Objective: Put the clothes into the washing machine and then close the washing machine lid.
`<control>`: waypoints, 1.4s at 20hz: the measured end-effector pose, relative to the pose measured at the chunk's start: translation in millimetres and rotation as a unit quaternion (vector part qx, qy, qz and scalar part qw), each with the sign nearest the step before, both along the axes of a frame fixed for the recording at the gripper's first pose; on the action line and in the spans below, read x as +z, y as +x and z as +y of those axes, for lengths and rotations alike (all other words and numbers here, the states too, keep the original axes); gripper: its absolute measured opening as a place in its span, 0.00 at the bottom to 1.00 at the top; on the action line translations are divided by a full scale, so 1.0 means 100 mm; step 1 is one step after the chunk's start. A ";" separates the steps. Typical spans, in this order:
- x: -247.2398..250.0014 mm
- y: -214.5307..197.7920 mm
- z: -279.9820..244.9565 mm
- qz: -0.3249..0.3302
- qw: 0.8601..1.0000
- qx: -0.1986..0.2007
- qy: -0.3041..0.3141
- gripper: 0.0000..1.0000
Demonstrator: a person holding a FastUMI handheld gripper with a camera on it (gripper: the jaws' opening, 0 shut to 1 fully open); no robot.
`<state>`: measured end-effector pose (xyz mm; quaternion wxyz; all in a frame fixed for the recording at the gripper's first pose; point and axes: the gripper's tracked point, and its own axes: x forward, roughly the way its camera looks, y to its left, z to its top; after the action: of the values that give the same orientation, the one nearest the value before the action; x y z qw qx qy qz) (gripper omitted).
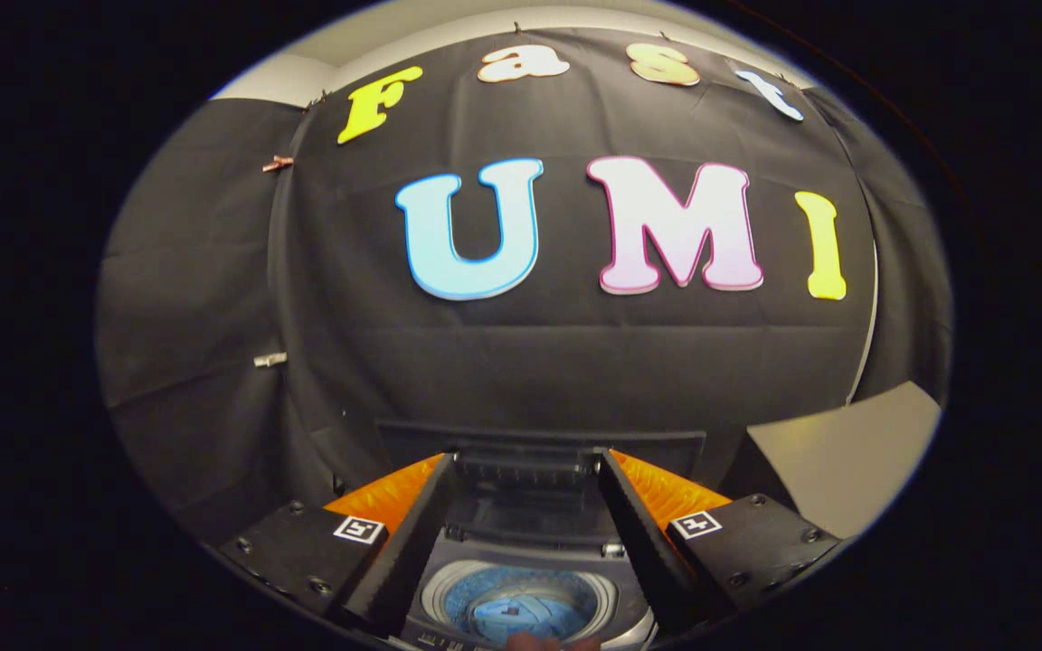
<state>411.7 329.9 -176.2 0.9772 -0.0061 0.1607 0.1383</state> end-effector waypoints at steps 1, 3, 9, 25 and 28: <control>0.04 0.10 0.01 -0.004 1.000 -0.003 0.000 0.99; 0.03 0.29 0.06 -0.001 1.000 -0.010 0.003 0.99; -0.32 0.77 0.01 0.019 0.998 -0.039 -0.043 0.99; -0.91 1.06 -0.01 0.094 0.995 -0.014 -0.020 1.00; -0.86 0.87 -0.04 0.083 0.996 -0.011 -0.018 1.00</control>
<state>498.5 325.8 -262.1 0.9617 -0.0103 0.2436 0.1250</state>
